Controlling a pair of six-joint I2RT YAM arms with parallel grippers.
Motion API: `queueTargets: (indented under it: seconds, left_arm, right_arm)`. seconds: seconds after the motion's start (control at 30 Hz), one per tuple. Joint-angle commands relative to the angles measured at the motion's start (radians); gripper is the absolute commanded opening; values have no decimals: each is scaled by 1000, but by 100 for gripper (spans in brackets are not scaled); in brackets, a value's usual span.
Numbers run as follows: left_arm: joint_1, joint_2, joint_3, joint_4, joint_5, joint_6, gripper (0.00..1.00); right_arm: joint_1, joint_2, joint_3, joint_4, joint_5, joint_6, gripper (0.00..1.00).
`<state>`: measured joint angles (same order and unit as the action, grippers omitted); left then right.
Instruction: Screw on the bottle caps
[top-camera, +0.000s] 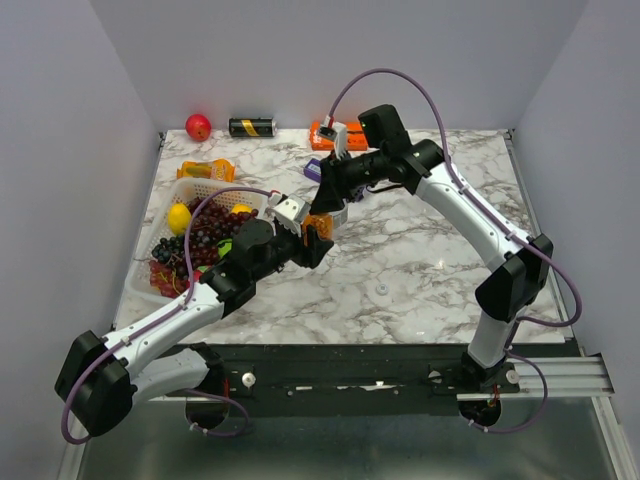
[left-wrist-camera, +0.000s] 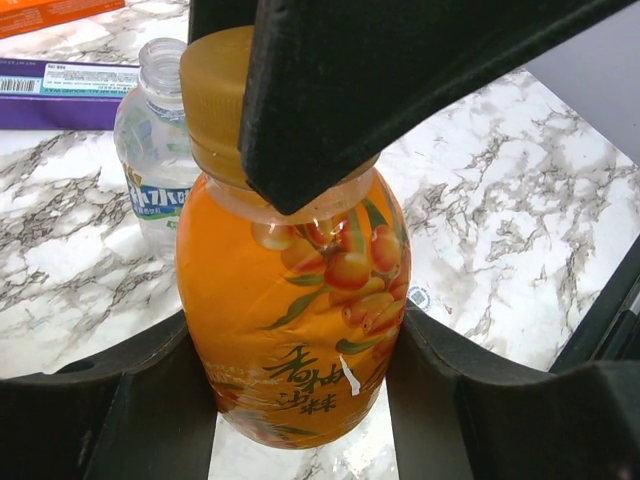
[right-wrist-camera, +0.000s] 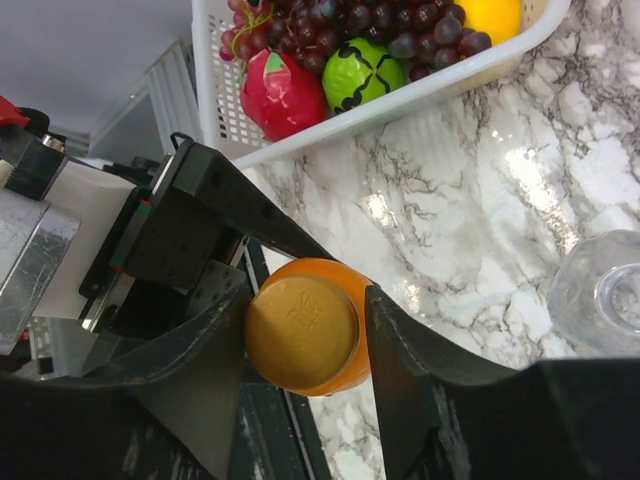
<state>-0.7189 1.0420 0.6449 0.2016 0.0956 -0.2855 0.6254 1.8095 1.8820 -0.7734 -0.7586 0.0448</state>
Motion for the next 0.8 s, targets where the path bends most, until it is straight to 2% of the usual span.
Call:
queueTargets:
  seconds: [0.0,0.1,0.13,0.2,0.23,0.27,0.3,0.37,0.4,0.53,0.63,0.77]
  left_arm:
    - [9,-5,19,51,19,-6,0]
    - [13,1,24,56,32,2,0]
    - [13,4,27,55,32,5,0]
    - [18,9,33,55,30,23,2]
    - [18,12,33,48,30,34,14]
    - [19,12,33,44,27,42,30]
    - [22,12,32,39,26,64,62]
    - [22,10,16,12,10,100,82]
    - [22,13,15,-4,10,149,99]
    - [29,-5,-22,-108,7,258,99]
    - [33,-57,-65,-131,6,281,99]
    - [35,-83,-74,-162,4,279,99]
  right_arm:
    - [7,-1,-17,11,25,-17,57]
    - [7,-9,-20,13,25,-34,53]
    - [8,-9,-21,11,22,-34,38]
    - [7,-16,-24,8,1,-91,25]
    - [8,-22,-21,0,1,-105,19]
    - [8,-29,-18,-18,14,-143,18]
    - [7,-62,-18,-27,25,-163,17]
    - [-4,-99,-23,-67,59,-224,16]
    - [-12,-139,-30,-78,74,-243,16]
    - [-99,-264,-119,-106,143,-316,15]
    - [-195,-355,-262,-80,194,-358,15]
    - [-328,-447,-484,115,168,-408,15]
